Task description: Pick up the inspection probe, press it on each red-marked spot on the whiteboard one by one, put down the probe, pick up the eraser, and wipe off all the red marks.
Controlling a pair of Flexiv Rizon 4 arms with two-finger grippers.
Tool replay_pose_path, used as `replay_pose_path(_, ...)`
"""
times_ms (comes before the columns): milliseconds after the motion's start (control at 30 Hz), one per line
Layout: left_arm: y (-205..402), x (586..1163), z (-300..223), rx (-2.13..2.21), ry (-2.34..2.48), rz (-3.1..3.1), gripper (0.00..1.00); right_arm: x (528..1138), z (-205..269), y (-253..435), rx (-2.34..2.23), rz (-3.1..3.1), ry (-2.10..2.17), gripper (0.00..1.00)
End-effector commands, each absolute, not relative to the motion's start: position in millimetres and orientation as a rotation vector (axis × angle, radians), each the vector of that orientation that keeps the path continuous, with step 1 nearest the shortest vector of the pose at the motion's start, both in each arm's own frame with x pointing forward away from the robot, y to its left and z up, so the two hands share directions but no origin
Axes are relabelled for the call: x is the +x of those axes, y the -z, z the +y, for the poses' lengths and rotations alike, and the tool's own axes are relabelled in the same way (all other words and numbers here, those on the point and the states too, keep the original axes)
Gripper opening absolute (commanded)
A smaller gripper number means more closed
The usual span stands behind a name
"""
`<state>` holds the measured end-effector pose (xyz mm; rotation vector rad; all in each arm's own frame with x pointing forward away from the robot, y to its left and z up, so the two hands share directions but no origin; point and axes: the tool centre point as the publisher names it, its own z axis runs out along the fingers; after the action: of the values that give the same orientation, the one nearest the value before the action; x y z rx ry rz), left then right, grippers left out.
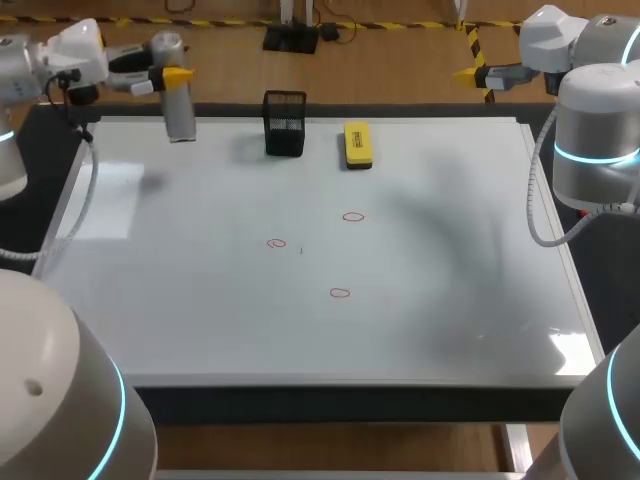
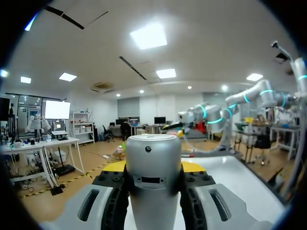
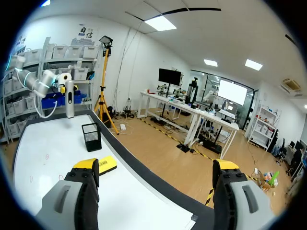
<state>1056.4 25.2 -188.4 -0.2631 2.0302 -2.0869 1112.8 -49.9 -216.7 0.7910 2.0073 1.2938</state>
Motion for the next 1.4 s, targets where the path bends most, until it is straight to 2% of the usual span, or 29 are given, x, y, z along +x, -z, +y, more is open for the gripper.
replay_pose_path(33, 188.9, 1041.9, 32.1, -0.339, 2.044, 1.984, 0.0, 1113.1, -50.1, 216.8, 0.791, 2.008, -1.294, 1.0)
replay_pose_path(833, 189.2, 1040.7, 33.7, -0.341, 2.042, 1.984, 0.0, 1113.1, -50.1, 216.8, 0.791, 2.008, -1.294, 1.0)
replay_pose_path(1133, 189.2, 1040.7, 33.7, -0.341, 2.042, 1.984, 0.0, 1144.5, -20.2, 234.0, 0.361, 2.47, -1.206, 1.0)
replay_pose_path(1400, 189.2, 1040.7, 33.7, -0.341, 2.042, 1.984, 0.0, 1154.0, 9.1, 249.9, -0.283, 2.87, -0.703, 1.0)
